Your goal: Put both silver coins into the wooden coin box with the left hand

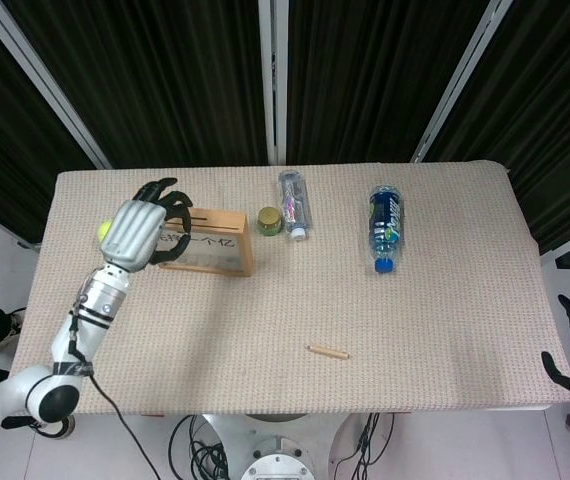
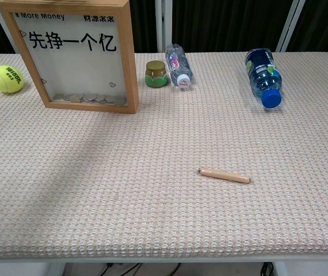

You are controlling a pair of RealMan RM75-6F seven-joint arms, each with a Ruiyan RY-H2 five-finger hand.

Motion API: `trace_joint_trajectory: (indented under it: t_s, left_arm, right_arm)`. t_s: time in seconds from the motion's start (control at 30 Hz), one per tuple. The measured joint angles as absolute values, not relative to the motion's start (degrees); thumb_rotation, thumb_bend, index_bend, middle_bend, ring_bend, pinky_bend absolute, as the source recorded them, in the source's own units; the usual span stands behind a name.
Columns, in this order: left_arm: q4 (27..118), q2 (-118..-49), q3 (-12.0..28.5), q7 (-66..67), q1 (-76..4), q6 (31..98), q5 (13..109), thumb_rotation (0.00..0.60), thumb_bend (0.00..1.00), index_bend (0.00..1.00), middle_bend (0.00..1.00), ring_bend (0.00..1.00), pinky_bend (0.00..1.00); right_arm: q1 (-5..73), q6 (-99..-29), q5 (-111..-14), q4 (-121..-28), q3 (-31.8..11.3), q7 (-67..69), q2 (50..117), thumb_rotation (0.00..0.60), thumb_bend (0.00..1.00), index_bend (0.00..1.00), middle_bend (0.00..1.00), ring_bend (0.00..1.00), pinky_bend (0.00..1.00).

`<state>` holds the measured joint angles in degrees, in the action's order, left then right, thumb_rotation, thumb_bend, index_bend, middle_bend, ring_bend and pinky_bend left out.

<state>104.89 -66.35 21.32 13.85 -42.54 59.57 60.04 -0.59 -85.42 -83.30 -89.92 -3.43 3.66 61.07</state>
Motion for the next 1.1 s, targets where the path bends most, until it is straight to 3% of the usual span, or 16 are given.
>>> trace_joint_trajectory:
  t_s: [0.43, 0.77, 1.1]
  left_arm:
    - [102.52, -65.94, 24.31, 21.79, -53.85, 54.3, 33.68, 0.6, 0.52, 0.69, 0.31, 0.1, 0.16]
    - [99.83, -67.28, 20.79, 26.66, -57.97, 54.27, 28.53, 0.6, 0.52, 0.7, 0.31, 0.1, 0.14]
    - [100.45, -66.81, 19.71, 26.54, -59.06, 54.88, 25.72, 0.6, 0.53, 0.7, 0.31, 0.1, 0.14]
  right_arm:
    - [-0.1, -84.12, -82.35, -89.08, -3.64, 4.3, 61.35, 0.6, 0.29, 0.0, 0.0, 0.0, 0.0]
    - [-0.26, -84.03, -82.1, -87.8, -3.57, 5.71, 61.58, 0.6, 0.29, 0.0, 0.0, 0.0, 0.0]
    - [-0.31, -84.24, -82.44, -87.55, -3.49, 6.02, 61.67, 0.6, 0.29, 0.0, 0.0, 0.0, 0.0]
